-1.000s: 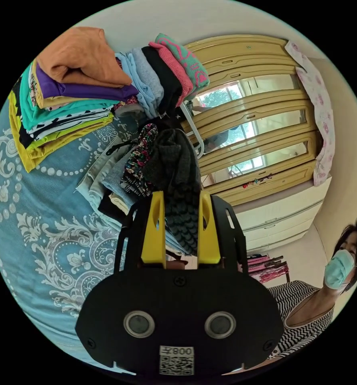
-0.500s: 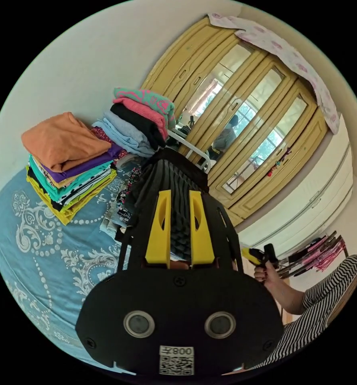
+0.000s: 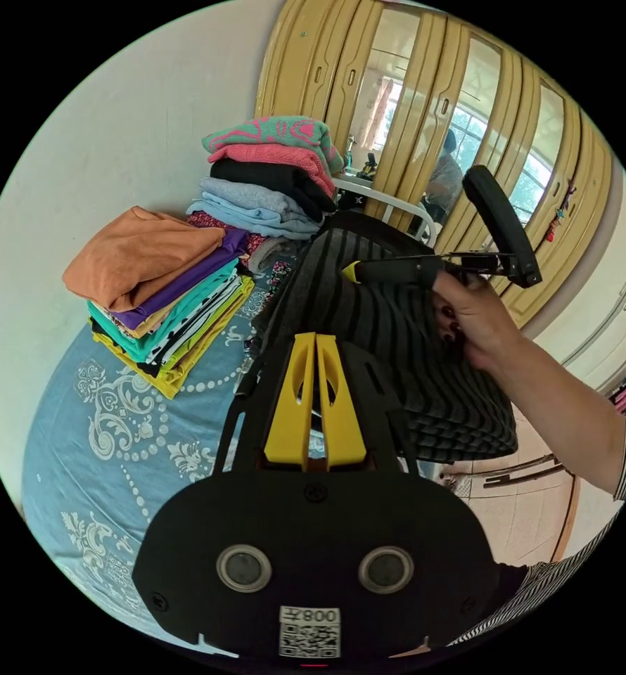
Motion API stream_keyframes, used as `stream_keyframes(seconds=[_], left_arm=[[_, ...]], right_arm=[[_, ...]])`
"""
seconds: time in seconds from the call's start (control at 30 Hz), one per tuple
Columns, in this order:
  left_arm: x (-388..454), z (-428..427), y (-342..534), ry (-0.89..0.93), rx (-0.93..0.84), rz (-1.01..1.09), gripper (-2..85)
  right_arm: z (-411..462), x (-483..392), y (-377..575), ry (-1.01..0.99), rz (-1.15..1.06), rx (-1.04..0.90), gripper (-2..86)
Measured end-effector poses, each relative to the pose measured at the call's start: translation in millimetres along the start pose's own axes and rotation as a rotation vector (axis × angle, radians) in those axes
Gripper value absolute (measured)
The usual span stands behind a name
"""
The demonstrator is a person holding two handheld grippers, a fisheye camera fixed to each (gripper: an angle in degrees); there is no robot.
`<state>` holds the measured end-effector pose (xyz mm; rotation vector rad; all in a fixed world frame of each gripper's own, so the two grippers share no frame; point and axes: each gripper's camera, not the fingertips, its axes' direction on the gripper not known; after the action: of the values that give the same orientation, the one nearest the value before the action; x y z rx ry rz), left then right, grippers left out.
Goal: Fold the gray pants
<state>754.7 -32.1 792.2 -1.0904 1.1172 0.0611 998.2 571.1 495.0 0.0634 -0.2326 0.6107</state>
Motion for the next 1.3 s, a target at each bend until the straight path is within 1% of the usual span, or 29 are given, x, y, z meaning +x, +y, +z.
stream_keyframes(seconds=[0.07,0.2,0.3,0.43,0.57,0.6,0.67,0.77,0.8,0.87,0.9,0.97,1.03,1.2,1.3], left_arm=[[3,11,-7,-0.085,-0.016,-0.024,0.1],[-2,20,-15,-0.060,-0.001,-0.114,0.2],[3,22,-22,-0.054,-0.019,-0.103,0.1],[10,22,-23,-0.049,-0.030,-0.070,0.1],[12,21,-25,-0.046,-0.044,-0.070,0.0],[12,20,-25,-0.042,-0.040,-0.073,0.0],[16,9,-22,-0.025,0.015,-0.067,0.0],[24,-5,-13,-0.001,0.107,-0.031,0.0],[26,-4,-12,-0.009,0.104,-0.024,0.0],[31,13,-10,-0.073,-0.003,0.029,0.0],[31,18,-8,-0.088,-0.027,0.042,0.0],[28,23,-1,-0.126,-0.025,0.067,0.0],[24,22,1,-0.117,-0.038,0.069,0.0],[11,20,13,-0.103,-0.049,0.067,0.1],[-1,13,23,-0.074,-0.031,0.038,0.1]], right_arm=[[7,-4,-12,-0.032,0.005,-0.010,0.0],[9,-9,-29,-0.039,0.004,-0.064,0.0],[-2,-11,-32,-0.044,0.000,-0.075,0.0],[-39,-5,-24,-0.151,0.000,-0.050,0.0],[-106,-8,21,-0.218,-0.078,0.044,0.0],[-115,-10,31,-0.213,-0.094,0.051,0.0],[-141,-20,75,-0.125,-0.121,0.049,0.0],[-155,-29,127,-0.080,-0.096,0.066,0.0],[-154,-30,134,-0.068,-0.087,0.059,0.0],[-142,-37,153,-0.031,-0.064,0.027,0.1],[-140,-38,155,-0.029,-0.057,0.030,0.1],[-131,-45,154,-0.021,-0.087,0.018,0.1],[-130,-50,151,0.004,-0.088,0.010,0.1],[-144,-65,164,0.113,-0.145,0.105,0.1],[-159,-62,163,0.077,-0.104,0.121,0.1]])
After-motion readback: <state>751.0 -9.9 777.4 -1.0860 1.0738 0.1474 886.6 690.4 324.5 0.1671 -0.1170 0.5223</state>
